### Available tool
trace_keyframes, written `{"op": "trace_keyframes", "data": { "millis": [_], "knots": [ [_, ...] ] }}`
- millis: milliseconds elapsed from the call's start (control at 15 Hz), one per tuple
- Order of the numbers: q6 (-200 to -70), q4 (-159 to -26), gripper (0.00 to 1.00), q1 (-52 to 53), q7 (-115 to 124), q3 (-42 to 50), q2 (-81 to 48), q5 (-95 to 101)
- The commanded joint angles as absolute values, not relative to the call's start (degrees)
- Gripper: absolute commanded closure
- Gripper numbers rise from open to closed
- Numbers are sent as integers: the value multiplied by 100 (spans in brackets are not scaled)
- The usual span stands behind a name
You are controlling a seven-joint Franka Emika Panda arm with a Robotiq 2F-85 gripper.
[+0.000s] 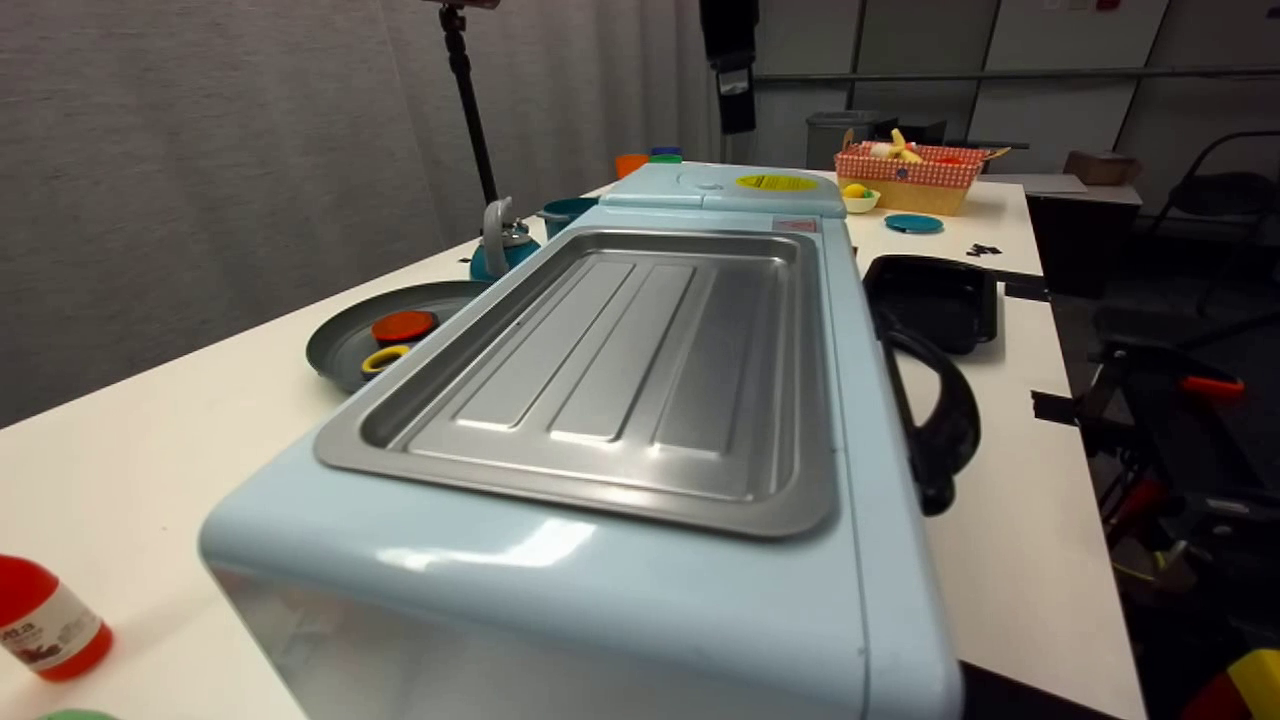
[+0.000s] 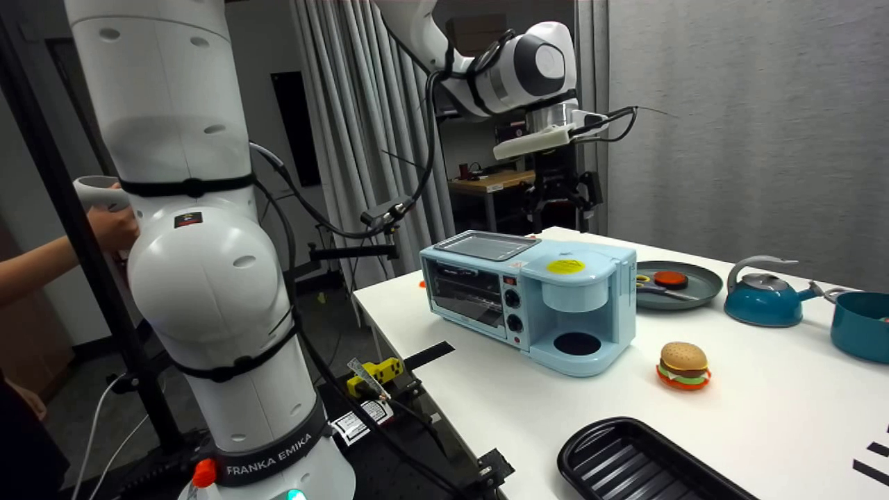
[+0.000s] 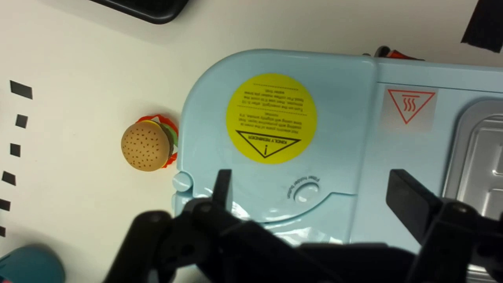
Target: Press the button on the right side of the breakfast station
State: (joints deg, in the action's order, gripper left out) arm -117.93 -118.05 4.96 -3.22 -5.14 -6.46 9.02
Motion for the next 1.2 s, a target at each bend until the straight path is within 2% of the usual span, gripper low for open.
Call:
{"op": "trace_keyframes", "data": {
  "millis": [0, 133, 333, 733, 1133],
  "knots": [
    [-11874, -11595, 28, 598, -70, -535, -841, 1103],
    [-11890, -11561, 31, 619, -16, -532, -878, 1152],
    [-11905, -11534, 56, 623, 36, -516, -908, 1211],
    [-11943, -11569, 99, 610, 68, -501, -922, 1215],
    [-12112, -11603, 100, 579, -6, -503, -939, 1075]
  ]
}}
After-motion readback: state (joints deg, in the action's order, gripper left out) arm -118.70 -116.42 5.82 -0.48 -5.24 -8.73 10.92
